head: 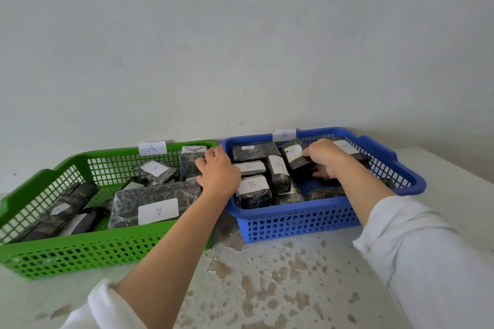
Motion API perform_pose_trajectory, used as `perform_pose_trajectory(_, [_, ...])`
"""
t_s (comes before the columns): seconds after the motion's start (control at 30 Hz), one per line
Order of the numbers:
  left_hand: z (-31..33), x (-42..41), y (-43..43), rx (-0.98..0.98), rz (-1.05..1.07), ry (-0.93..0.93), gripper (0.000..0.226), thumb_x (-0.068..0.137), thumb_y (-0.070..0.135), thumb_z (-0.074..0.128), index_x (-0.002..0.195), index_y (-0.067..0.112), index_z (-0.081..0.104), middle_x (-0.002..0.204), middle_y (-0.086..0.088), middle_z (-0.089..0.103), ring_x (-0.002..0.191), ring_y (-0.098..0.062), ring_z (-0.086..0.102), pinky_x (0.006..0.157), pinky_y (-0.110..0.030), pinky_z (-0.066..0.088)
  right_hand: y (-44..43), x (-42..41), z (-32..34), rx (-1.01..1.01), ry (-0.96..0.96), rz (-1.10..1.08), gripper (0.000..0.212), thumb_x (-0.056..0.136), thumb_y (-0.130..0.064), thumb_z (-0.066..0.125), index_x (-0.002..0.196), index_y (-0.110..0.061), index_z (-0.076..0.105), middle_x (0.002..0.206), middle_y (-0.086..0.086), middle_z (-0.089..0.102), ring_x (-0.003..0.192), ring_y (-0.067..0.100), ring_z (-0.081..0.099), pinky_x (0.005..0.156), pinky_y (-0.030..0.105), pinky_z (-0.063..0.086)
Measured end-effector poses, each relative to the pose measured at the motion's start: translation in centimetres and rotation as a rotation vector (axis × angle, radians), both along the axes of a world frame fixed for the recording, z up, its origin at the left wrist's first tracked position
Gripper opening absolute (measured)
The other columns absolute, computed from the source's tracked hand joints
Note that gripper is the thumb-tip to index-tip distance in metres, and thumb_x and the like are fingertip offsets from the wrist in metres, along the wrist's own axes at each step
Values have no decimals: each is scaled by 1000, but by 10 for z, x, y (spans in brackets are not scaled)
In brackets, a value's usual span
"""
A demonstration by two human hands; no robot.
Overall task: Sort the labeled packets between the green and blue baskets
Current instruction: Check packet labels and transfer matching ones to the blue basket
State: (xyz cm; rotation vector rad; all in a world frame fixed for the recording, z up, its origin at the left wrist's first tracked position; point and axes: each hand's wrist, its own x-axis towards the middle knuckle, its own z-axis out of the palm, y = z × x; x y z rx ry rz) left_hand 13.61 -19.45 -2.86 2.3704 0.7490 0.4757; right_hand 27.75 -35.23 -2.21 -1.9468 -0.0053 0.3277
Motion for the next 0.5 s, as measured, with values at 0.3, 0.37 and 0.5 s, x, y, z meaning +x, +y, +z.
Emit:
perform_pose_trajectory(0.3, [1,0,-1,0,0,-3,61,89,1,38,145,11,19,152,-7,17,134,-31,14,103,-50,24,-5,7,1,58,-117,-127,65,86,-18,55,143,-8,26,127,12,50,75,19,54,54,28,47])
perform_pose_trajectory(0.37, [1,0,-1,-2,-2,-6,61,89,1,38,146,11,18,153,-6,17,135,-31,13,103,-50,24,-4,9,1,170,-116,-144,67,86,-10,56,143,-15,20,129,12,48,91,25,58,50,28,48])
perform_pose_trajectory(0.5, [0,0,0,-3,-1,-12,61,89,2,38,146,12,18,153,-6,17,135,-31,13,104,-50,23,-2,8,2,291,-63,-129,81,85,7,51,143,-34,13,134,16,44,106,36,57,55,38,55])
